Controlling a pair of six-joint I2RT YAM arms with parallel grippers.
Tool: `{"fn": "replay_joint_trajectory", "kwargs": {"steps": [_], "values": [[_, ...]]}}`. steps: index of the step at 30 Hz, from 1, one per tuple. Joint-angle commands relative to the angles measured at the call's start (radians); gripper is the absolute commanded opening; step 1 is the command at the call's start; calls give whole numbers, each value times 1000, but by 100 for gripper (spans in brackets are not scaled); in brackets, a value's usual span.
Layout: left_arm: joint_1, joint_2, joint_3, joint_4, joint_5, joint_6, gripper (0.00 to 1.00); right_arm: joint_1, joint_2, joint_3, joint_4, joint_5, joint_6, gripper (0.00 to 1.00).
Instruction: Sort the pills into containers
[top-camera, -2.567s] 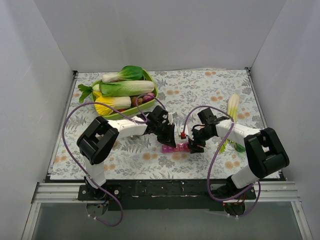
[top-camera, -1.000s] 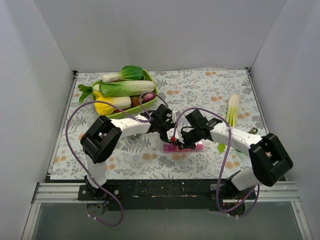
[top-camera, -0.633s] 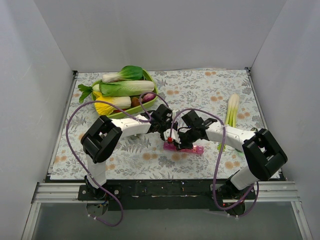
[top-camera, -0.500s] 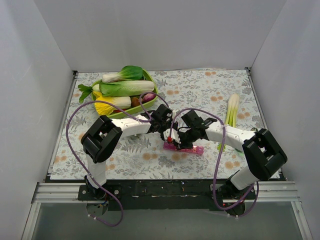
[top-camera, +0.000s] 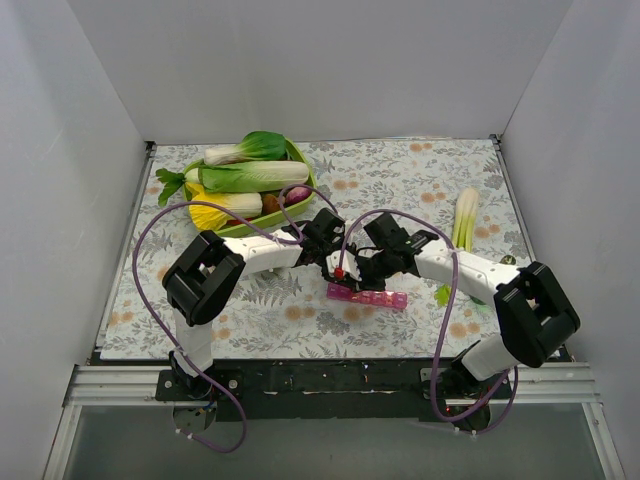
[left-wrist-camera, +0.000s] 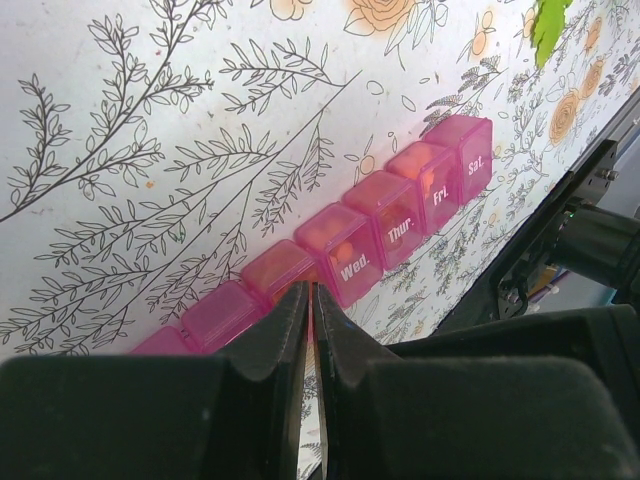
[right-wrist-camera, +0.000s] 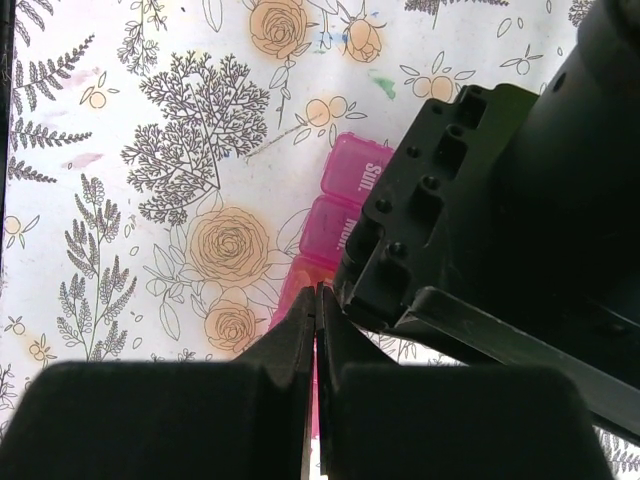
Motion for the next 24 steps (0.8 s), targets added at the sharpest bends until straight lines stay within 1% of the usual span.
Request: {"fn": "replay_joint_trajectory", "kwargs": {"steps": [1,6,12,15,20,24], "values": [[-9,73,-36,-101,-107,36,7,4,33,7,-5,9,-5,1],[-11,75,-33,-104,-102,39,7,4,131,-27,18,52,4,1],[-9,81,-37,-103,-99,39,7,4,142,-22,17,70,8,1],[-9,79,-39,-98,-98,36,7,4,116,4,-6,38,4,1],[-9,81,-40,-96,-96,37,7,4,27,70,-74,-23,-13,1],[-9,84,-37,-98,-97,34,7,4,-25,90,-87,-49,-10,1]]}}
